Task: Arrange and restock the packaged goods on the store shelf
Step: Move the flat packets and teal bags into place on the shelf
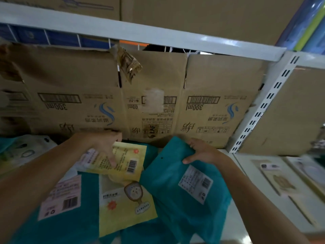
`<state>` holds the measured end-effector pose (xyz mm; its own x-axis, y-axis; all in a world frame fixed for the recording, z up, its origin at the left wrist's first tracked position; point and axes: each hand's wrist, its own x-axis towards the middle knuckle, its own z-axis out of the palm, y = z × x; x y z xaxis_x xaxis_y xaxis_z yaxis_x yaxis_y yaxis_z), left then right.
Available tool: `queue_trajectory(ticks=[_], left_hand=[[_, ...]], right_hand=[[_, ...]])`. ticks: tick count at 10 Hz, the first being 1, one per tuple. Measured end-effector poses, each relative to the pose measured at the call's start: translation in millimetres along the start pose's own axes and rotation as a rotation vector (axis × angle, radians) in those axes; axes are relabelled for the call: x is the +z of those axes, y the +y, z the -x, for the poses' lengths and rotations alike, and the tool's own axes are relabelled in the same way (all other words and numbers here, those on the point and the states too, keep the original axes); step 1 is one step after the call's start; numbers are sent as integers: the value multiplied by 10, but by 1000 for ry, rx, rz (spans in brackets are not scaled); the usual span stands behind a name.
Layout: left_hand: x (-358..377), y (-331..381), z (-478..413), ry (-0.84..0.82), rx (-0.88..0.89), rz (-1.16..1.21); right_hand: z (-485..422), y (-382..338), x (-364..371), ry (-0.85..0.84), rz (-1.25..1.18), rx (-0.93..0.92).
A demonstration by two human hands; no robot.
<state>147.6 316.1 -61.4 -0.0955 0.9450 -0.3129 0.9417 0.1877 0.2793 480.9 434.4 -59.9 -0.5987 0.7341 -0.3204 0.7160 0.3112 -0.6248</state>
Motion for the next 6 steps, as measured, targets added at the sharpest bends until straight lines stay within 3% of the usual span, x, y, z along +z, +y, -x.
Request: queue_trajectory(ticks=[3, 6], left_hand=[[-288, 195, 266, -29, 103, 42], [-600, 460, 674, 138, 205, 153]], right_hand=[[426, -409, -193, 92, 16, -89], [896, -665, -356, 190, 39, -244]])
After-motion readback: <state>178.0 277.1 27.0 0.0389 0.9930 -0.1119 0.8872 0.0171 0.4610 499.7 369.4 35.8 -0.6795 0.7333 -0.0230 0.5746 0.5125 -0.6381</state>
